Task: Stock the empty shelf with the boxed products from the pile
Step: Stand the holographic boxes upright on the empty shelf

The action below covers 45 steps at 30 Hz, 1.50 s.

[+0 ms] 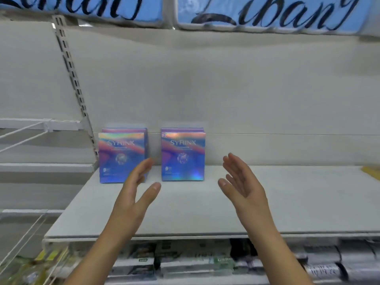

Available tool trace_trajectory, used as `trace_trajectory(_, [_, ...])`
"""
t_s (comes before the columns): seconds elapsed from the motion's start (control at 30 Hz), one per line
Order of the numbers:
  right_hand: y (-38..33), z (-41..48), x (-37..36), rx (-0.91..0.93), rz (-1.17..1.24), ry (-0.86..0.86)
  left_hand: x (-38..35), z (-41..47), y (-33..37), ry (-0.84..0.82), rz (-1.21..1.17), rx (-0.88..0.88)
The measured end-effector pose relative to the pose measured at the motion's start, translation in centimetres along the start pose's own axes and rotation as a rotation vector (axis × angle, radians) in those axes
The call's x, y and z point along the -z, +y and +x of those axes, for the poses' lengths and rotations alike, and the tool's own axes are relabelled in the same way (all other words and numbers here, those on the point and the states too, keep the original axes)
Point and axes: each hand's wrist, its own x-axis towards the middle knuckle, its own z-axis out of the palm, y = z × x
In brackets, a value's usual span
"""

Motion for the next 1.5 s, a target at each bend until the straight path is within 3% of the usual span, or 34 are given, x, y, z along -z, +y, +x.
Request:
trace_trajectory(0.3, [-2.4,-11.0,3.4,-0.120,-0.107,0.291,-5.7,-5.2,2.4,-0.229,-0.313,-0.021])
trace_trajectory(0.5, [-6.2,-17.6,8.3,-0.107,-0.217,0.446,-12.1,-9.5,5.6,-0.445,-0.452,-0.032])
trace_trajectory(0.9, [-11.6,-29.2,27.3,-0.113,-0.293,0.778,-32.7,-19.0,15.4,-0.720,-0.598,-0.055])
trace_trajectory(1.23, [-12.5,-32.3,46.6,-0.119,-0.254,0.754,-50.3,-25.2,23.0,-0.760,-0.488,-0.053])
trace_trajectory(1.5, [-9.7,-27.5,57.4,-0.143,-0.194,0.690,-61.1,-22.3,24.5,-0.709,-0.479,-0.001])
